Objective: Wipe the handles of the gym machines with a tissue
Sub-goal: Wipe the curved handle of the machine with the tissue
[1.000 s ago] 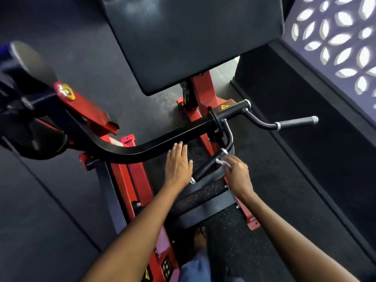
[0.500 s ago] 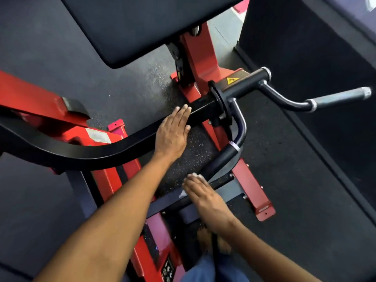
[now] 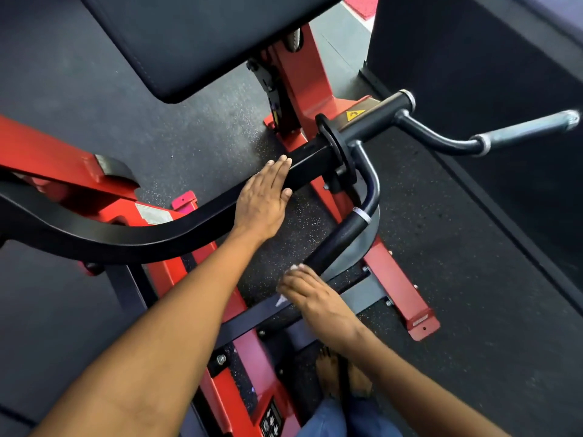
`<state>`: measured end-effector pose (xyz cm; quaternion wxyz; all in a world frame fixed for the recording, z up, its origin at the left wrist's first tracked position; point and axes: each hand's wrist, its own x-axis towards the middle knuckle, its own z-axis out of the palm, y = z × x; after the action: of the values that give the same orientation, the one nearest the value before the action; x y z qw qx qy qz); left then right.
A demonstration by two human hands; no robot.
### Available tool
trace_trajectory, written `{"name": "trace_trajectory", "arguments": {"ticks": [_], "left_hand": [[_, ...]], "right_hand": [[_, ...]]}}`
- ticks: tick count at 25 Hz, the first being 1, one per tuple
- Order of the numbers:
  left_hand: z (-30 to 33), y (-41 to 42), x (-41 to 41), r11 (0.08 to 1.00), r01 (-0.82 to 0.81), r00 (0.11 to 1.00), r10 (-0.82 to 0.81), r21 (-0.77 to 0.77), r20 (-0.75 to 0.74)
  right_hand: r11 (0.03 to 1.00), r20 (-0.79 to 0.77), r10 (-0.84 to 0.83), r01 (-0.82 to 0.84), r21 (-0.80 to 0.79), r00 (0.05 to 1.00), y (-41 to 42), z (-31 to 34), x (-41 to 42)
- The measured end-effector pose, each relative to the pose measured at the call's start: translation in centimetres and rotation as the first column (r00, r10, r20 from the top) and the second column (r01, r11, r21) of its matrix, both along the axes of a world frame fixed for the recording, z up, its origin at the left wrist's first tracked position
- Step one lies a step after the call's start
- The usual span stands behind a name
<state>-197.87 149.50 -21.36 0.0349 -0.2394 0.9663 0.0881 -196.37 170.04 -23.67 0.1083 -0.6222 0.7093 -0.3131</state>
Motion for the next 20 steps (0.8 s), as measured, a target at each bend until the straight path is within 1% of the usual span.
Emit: {"name": "trace_trajectory", "arguments": {"ticks": [1,2,3,4,5,6,7,8,9,11,12,13,14,15,16,17,18,19,20], "left_hand": [[0.2,0.1,-0.1,1.0,-0.004,1.0,0.004,0.003,0.008],[0.3,0.3,-0.1,1.0,-0.009,1.0,0.009,0.005,0.016],[0.4,0.4,-0.1,1.0,-0.018,1.0,0.018,0.003,0.023],[0.5,0.5,-0.2,1.0,-0.028,0.999,0.028,-0.001,0.027],[0.6,0.5,-0.3,0.999,-0.035,0.999,0.035,-0.008,0.03],[0.6,0.5,-0.3,0.999,-0.038,0.999,0.038,-0.009,0.033],[0.7,0.5,-0.4,0.999,-0.042,0.999,0.042,-0.008,0.033],[0.6,0.7,-0.4,0.999,-0.042,0.998,0.043,-0.017,0.035],[0.4,0.9,-0.3,0.999,-0.04,0.998,0.041,-0.029,0.038],[0.5,0.7,-0.3,0.998,-0.055,0.998,0.056,-0.023,0.034],[0.6,0.8,-0.2,0.998,-0.061,0.998,0.062,-0.02,0.033],[0.6,1.0,-0.3,0.998,-0.064,0.998,0.065,-0.014,0.028],[0.7,1.2,-0.4,0.998,-0.068,0.997,0.068,-0.007,0.025],[0.7,1.3,-0.5,0.997,-0.073,0.997,0.073,-0.003,0.022],[0.7,1.5,-0.5,0.997,-0.084,0.996,0.084,-0.002,0.021],[0.6,1.6,-0.6,0.995,-0.098,0.995,0.098,-0.001,0.018],[0.5,1.7,-0.7,0.994,-0.113,0.994,0.113,-0.003,0.014],[0.4,1.8,-0.7,0.992,-0.123,0.992,0.123,-0.011,0.009],[0.4,1.9,-0.7,0.992,-0.128,0.992,0.128,-0.017,0.005]], "right_hand": [[0.998,0.101,-0.016,0.022,-0.052,0.995,0.8,0.7,-0.7],[0.986,0.172,-0.108,0.127,-0.105,0.979,1.3,1.3,-1.9],[0.951,0.193,-0.252,0.28,-0.134,0.948,1.5,2.1,-3.5],[0.895,0.169,-0.395,0.42,-0.149,0.903,1.5,2.4,-5.4],[0.849,0.133,-0.489,0.506,-0.151,0.862,1.5,2.2,-7.5],[0.824,0.088,-0.541,0.548,-0.145,0.836,1.2,1.6,-9.0],[0.822,0.037,-0.553,0.553,-0.136,0.832,0.8,0.8,-9.5],[0.838,-0.006,-0.533,0.527,-0.14,0.846,0.8,-0.2,-8.8],[0.874,-0.026,-0.471,0.462,-0.148,0.882,0.8,-1.3,-7.2],[0.959,-0.035,-0.248,0.24,-0.151,0.968,0.7,-2.8,-2.9],[0.979,-0.008,-0.148,0.145,-0.146,0.989,1.0,-2.9,-1.0],[0.985,0.052,-0.091,0.098,-0.143,0.994,1.6,-2.4,0.2],[0.977,0.133,-0.098,0.121,-0.174,0.986,2.0,-2.0,0.4],[0.948,0.219,-0.184,0.232,-0.218,0.958,2.2,-1.2,-0.2],[0.88,0.281,-0.338,0.408,-0.243,0.898,2.1,-0.2,-1.5],[0.771,0.319,-0.512,0.59,-0.238,0.798,1.8,0.9,-3.7],[0.664,0.331,-0.643,0.718,-0.208,0.691,1.2,1.8,-6.5],[0.625,0.297,-0.704,0.761,-0.172,0.645,0.7,2.2,-9.3],[0.679,0.218,-0.685,0.718,-0.153,0.695,0.2,2.2,-11.4]]}}
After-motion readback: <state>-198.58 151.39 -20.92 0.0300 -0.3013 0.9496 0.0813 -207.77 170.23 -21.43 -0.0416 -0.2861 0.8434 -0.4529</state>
